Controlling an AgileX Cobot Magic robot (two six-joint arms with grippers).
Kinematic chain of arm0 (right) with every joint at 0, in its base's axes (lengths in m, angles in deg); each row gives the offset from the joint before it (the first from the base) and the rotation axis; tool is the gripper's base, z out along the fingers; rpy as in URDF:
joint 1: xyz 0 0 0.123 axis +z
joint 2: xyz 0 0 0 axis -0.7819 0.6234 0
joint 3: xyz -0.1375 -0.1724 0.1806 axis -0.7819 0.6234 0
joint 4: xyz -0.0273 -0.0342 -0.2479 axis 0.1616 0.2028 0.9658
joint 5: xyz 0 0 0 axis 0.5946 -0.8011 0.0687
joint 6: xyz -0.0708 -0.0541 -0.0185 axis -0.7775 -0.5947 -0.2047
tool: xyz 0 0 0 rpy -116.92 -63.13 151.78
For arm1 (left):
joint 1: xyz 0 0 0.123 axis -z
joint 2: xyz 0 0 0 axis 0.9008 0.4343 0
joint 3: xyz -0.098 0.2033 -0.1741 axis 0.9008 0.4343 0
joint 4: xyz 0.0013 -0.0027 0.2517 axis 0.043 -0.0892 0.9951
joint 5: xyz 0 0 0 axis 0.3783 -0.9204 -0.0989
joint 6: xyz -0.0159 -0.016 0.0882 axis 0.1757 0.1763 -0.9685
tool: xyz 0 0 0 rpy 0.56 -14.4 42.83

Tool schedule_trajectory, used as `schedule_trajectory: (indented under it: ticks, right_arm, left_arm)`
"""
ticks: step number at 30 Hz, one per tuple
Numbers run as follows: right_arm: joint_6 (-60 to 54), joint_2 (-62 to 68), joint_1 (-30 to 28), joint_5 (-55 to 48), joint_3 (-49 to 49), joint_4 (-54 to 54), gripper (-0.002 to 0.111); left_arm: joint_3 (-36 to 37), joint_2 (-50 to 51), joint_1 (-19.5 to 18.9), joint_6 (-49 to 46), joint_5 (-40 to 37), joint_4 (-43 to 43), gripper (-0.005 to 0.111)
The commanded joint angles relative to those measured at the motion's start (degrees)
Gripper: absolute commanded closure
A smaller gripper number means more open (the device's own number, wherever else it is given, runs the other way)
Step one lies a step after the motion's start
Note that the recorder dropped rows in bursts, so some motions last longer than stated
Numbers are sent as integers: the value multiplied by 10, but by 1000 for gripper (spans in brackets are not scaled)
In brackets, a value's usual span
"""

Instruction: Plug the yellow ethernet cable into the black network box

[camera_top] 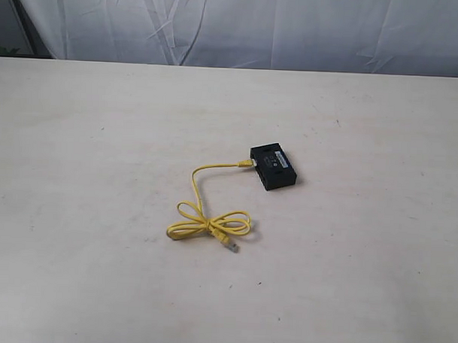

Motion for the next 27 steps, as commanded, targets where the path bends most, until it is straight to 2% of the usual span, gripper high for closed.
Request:
schedule_trajectory:
  ticks: [1, 10, 27]
  right_arm:
    - [-3, -3, 0, 6, 1, 1, 109]
    - [-3, -3, 0, 5, 1, 1, 109]
    - [-3, -3, 0, 5, 1, 1, 109]
  left_arm:
    - [35, -7, -1, 3, 23, -11, 107]
    - [91, -7, -1, 3, 23, -11, 107]
    - [91, -7, -1, 19, 25, -7, 107]
